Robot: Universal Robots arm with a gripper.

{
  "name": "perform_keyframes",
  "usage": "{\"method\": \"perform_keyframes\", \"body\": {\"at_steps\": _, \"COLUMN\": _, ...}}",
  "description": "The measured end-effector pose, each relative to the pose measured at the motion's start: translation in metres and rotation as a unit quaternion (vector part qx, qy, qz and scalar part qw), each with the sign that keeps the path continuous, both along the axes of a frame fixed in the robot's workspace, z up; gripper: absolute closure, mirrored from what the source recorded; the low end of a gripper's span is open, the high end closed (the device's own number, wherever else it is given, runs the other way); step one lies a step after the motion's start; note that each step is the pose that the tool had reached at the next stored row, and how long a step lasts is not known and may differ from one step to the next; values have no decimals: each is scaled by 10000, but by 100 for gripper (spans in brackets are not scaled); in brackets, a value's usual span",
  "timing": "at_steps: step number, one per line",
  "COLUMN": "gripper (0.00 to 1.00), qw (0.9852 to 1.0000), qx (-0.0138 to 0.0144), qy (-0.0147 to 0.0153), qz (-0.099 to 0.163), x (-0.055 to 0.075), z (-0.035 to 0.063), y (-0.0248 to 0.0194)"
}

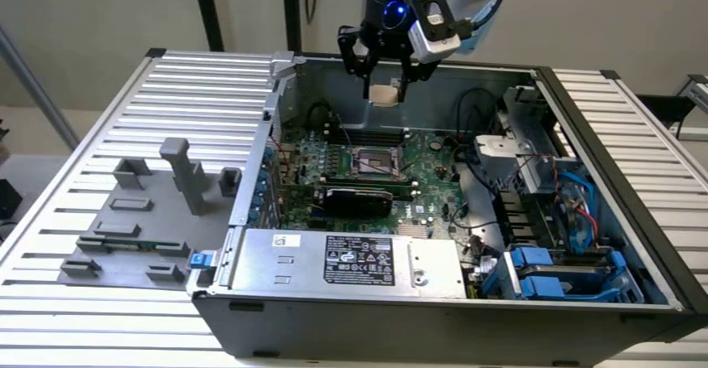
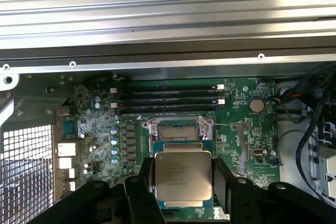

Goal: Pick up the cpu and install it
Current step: 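Pick up the cpu and move it towards the insertion slot, then place the cpu into insertion slot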

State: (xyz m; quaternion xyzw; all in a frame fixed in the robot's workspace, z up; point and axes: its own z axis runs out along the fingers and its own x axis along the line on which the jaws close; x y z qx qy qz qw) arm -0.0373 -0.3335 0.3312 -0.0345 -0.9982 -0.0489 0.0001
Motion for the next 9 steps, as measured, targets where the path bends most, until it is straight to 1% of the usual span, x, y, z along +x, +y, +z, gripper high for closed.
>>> {"method": "perform_keyframes", "body": {"at_steps": 9, "gripper": 45, "qw": 10000, "qx": 0, "qy": 0, "qz": 1, "x": 1, "z": 0, "y": 0}}
